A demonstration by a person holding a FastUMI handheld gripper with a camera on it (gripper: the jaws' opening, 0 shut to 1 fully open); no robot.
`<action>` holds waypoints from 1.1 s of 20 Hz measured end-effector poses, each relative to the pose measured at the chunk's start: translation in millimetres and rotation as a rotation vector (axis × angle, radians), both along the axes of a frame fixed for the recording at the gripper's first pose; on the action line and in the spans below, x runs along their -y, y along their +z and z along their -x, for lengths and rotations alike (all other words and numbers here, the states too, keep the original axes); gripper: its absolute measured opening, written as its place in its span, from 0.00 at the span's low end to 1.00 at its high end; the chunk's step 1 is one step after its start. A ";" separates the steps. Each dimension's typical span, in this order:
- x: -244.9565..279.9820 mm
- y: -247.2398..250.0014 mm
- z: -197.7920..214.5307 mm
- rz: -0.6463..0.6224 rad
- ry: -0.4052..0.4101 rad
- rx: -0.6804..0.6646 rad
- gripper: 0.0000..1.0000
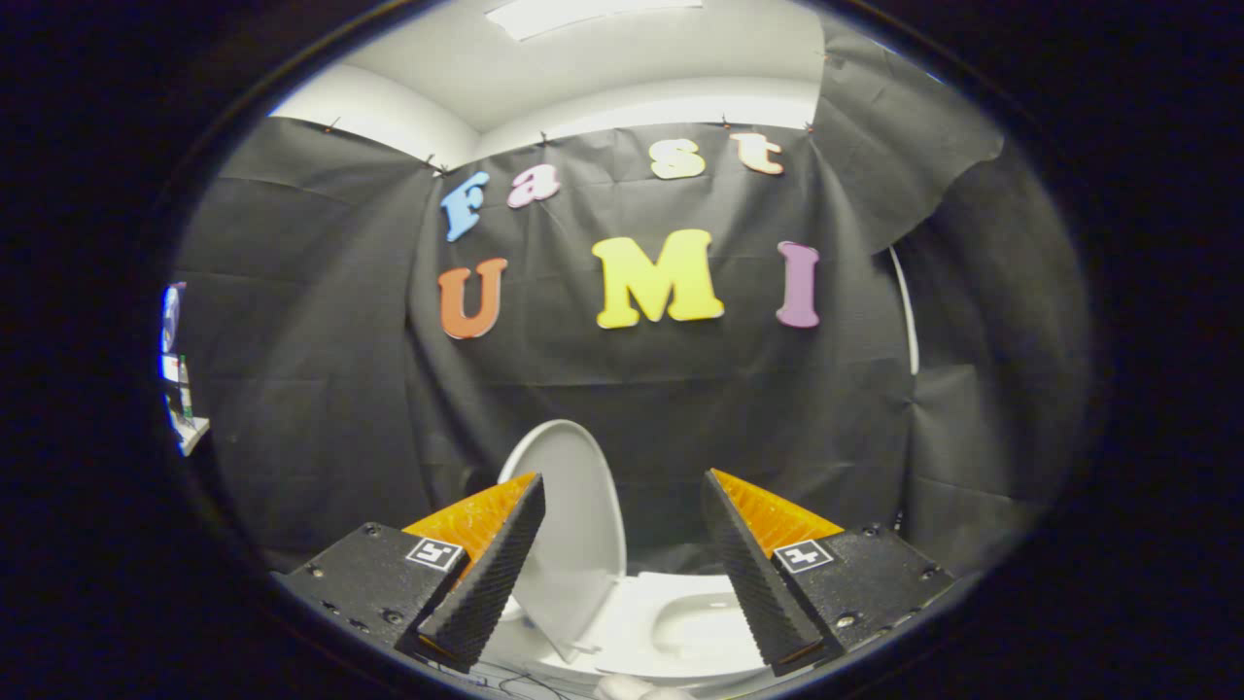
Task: Open the toilet lid.
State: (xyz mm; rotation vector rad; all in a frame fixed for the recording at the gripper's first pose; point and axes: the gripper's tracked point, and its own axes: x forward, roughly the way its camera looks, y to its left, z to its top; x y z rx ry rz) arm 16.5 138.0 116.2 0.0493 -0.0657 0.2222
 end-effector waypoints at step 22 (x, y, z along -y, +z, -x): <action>195.6 -148.5 25.1 0.094 -0.298 -0.097 1.00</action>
